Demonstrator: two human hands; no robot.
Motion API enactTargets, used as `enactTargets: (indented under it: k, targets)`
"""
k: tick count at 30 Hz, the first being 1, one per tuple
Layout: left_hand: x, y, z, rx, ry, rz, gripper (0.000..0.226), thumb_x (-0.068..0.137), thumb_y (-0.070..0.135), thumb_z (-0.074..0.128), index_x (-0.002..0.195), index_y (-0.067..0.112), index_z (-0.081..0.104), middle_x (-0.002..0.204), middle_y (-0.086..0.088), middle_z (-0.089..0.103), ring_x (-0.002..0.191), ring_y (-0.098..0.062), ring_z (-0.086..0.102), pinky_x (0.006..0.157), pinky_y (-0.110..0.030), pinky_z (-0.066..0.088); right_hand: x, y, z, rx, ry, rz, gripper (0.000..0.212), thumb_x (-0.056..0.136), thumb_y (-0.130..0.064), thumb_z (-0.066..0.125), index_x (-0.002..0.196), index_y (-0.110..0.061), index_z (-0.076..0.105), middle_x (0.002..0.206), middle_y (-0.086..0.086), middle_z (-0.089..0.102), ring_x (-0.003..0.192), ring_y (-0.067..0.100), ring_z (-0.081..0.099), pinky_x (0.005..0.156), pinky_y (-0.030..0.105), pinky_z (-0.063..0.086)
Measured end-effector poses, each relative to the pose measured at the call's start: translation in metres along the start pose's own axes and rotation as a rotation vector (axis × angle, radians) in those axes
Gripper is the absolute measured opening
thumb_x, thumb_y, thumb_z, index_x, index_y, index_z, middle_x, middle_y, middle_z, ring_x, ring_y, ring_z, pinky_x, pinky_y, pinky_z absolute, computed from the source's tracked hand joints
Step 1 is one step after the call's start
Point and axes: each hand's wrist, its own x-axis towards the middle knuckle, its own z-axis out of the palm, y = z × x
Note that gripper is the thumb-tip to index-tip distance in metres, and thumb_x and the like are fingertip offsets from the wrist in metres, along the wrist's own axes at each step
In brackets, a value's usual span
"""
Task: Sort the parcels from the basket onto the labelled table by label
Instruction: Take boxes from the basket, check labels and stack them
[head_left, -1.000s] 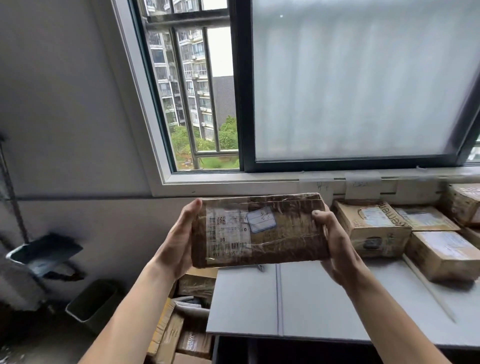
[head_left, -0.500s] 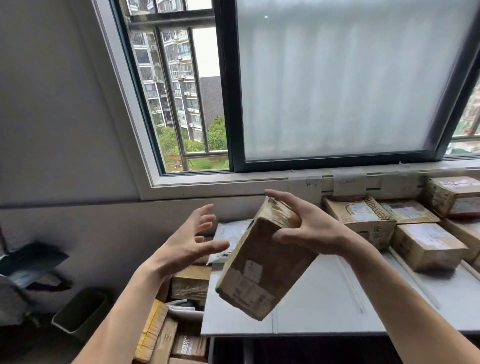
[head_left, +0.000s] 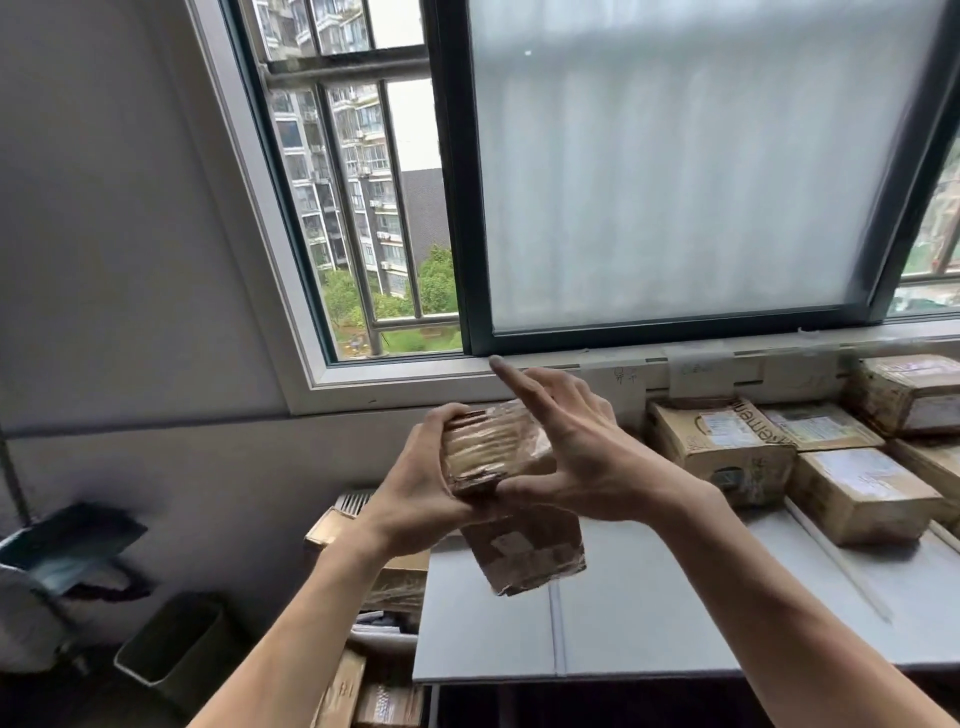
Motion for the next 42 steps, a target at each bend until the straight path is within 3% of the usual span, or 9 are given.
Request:
enactTargets:
  k: [4,10,15,18,20,24,32,38,42]
  targets:
    - [-0.004,-0.004,-0.005,-0.376,0.302,-0.290,0.094,0.061,0.012,0.099,0.137,0.026,0.045,0.124,-0.003,0.066,0.116,-0.017,0.066,0.090,-0.030,0.057,-0.009,0.028,0.005,0.121,0.056,0.172,0.109,0.087,-0.053,0.075,0.158,-0.054,-0.008,0.160,-0.006,0.019,0.148,0.019,0.016,0.122,0.047,0.018]
    - [-0.012,-0.001,-0.016,-0.996,0.373,-0.525,0.058,0.071,0.030,0.085,0.121,0.007,0.067,0.106,-0.018,0.076,0.090,-0.030,0.073,0.101,-0.051,0.054,-0.026,0.061,0.018,0.287,0.149,0.359,0.108,0.087,-0.046,0.079,0.162,-0.045,0.002,0.158,0.005,0.026,0.149,0.025,0.022,0.125,0.042,0.018]
    - [-0.016,0.009,-0.015,-1.218,0.385,-0.558,0.062,0.078,0.033,0.077,0.133,0.006,0.066,0.130,-0.022,0.068,0.116,-0.038,0.066,0.113,-0.056,0.045,-0.031,0.057,0.013,0.689,0.189,0.419,0.113,0.072,-0.072,0.075,0.159,-0.054,0.005,0.167,0.011,0.022,0.153,0.023,0.027,0.124,0.047,0.027]
    - [-0.018,0.020,-0.010,-1.259,0.352,-0.567,0.058,0.079,0.035,0.078,0.130,0.009,0.067,0.133,-0.023,0.066,0.127,-0.040,0.062,0.112,-0.055,0.046,-0.033,0.052,0.011,0.974,0.170,0.345,0.099,0.080,-0.059,0.072,0.159,-0.054,0.013,0.159,0.002,0.044,0.140,0.011,0.047,0.117,0.042,0.031]
    - [-0.018,0.025,-0.007,-1.268,0.319,-0.551,0.058,0.078,0.037,0.079,0.128,0.010,0.068,0.133,-0.022,0.066,0.124,-0.038,0.064,0.110,-0.054,0.048,-0.032,0.048,0.012,1.084,0.216,0.257,0.071,0.096,-0.032,0.059,0.159,-0.042,0.028,0.128,-0.009,0.068,0.100,-0.002,0.064,0.090,0.027,0.049]
    - [-0.019,0.032,-0.005,-1.219,0.285,-0.540,0.055,0.074,0.040,0.081,0.121,0.015,0.068,0.129,-0.018,0.068,0.113,-0.034,0.066,0.104,-0.053,0.053,-0.031,0.043,0.013,1.215,0.336,0.159,0.056,0.090,-0.012,0.048,0.143,-0.030,0.053,0.097,0.000,0.068,0.068,0.005,0.055,0.053,0.018,0.040]
    - [-0.021,0.038,-0.003,-1.182,0.239,-0.560,0.056,0.065,0.043,0.085,0.112,0.015,0.073,0.136,-0.017,0.066,0.134,-0.033,0.058,0.109,-0.056,0.047,-0.034,0.044,0.016,1.298,0.332,0.188,0.055,0.100,0.006,0.029,0.144,-0.021,0.049,0.098,0.002,0.074,0.075,0.006,0.068,0.058,0.017,0.051]
    - [-0.023,0.030,0.015,-1.142,0.254,-0.609,0.040,0.070,0.044,0.084,0.098,0.015,0.077,0.110,-0.013,0.072,0.105,-0.028,0.062,0.110,-0.057,0.045,-0.051,0.059,0.025,1.268,0.353,0.237,0.060,0.094,-0.012,0.042,0.147,-0.040,0.050,0.108,0.009,0.066,0.065,0.019,0.037,0.049,0.027,0.028]
    - [-0.031,0.016,0.047,-1.078,0.247,-0.712,0.026,0.082,0.042,0.078,0.080,0.017,0.081,0.092,-0.009,0.076,0.080,-0.022,0.070,0.103,-0.046,0.049,-0.089,0.077,0.048,1.354,0.374,0.328,0.062,0.092,-0.013,0.047,0.150,-0.035,0.048,0.134,0.015,0.067,0.109,0.029,0.066,0.088,0.039,0.053]
